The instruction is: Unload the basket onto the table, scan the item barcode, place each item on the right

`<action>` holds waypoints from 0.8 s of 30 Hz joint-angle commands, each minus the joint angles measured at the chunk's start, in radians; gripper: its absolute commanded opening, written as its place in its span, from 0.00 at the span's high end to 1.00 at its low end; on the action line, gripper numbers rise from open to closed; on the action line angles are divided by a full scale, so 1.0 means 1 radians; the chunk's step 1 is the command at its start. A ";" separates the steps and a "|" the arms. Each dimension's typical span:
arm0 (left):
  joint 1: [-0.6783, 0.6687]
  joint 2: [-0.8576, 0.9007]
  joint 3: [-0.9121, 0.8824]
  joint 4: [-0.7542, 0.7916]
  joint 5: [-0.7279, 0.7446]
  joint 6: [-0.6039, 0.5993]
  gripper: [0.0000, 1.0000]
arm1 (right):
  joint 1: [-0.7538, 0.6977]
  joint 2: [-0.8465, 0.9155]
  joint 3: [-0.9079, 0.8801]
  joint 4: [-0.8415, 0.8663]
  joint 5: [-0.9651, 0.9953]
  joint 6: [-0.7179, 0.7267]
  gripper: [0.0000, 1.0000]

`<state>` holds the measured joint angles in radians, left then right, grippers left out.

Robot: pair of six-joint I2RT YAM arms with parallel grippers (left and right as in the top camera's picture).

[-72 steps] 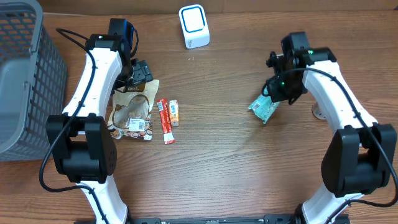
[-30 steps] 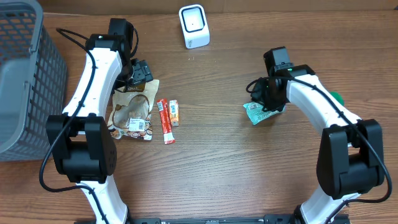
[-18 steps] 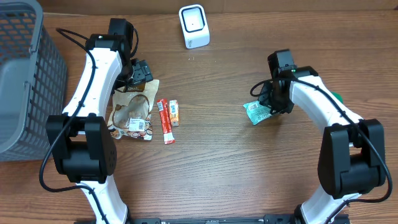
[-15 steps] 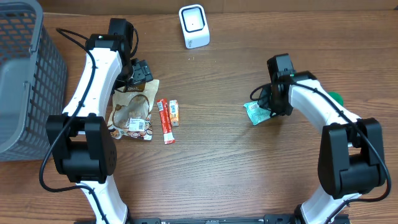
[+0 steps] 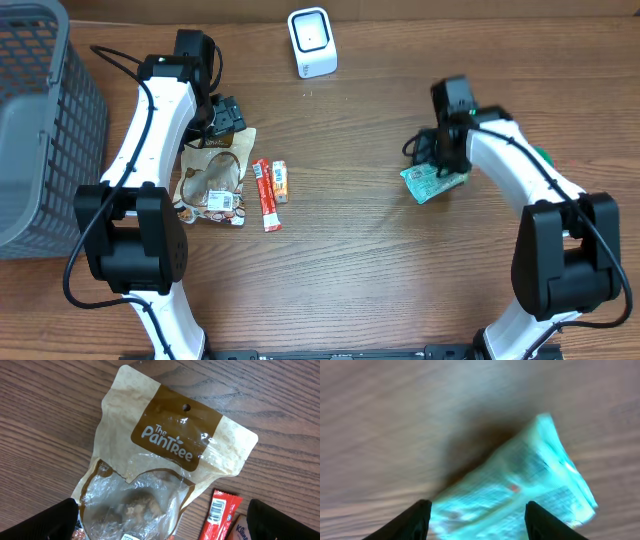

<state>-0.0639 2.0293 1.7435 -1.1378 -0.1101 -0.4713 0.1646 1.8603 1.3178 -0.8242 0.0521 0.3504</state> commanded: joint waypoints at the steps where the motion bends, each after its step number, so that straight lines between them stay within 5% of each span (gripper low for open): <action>1: -0.002 0.009 0.023 -0.002 -0.012 -0.001 0.00 | -0.001 -0.003 0.075 0.011 -0.208 0.024 0.42; 16: -0.002 0.009 0.023 -0.003 -0.013 0.000 0.01 | 0.135 -0.001 -0.104 0.236 -0.040 0.182 0.46; 24: -0.001 0.009 0.023 -0.002 -0.013 0.000 0.00 | 0.132 -0.001 -0.123 0.183 -0.001 0.181 0.44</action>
<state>-0.0639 2.0293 1.7435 -1.1374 -0.1101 -0.4709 0.3012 1.8610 1.2003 -0.6289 0.0158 0.5240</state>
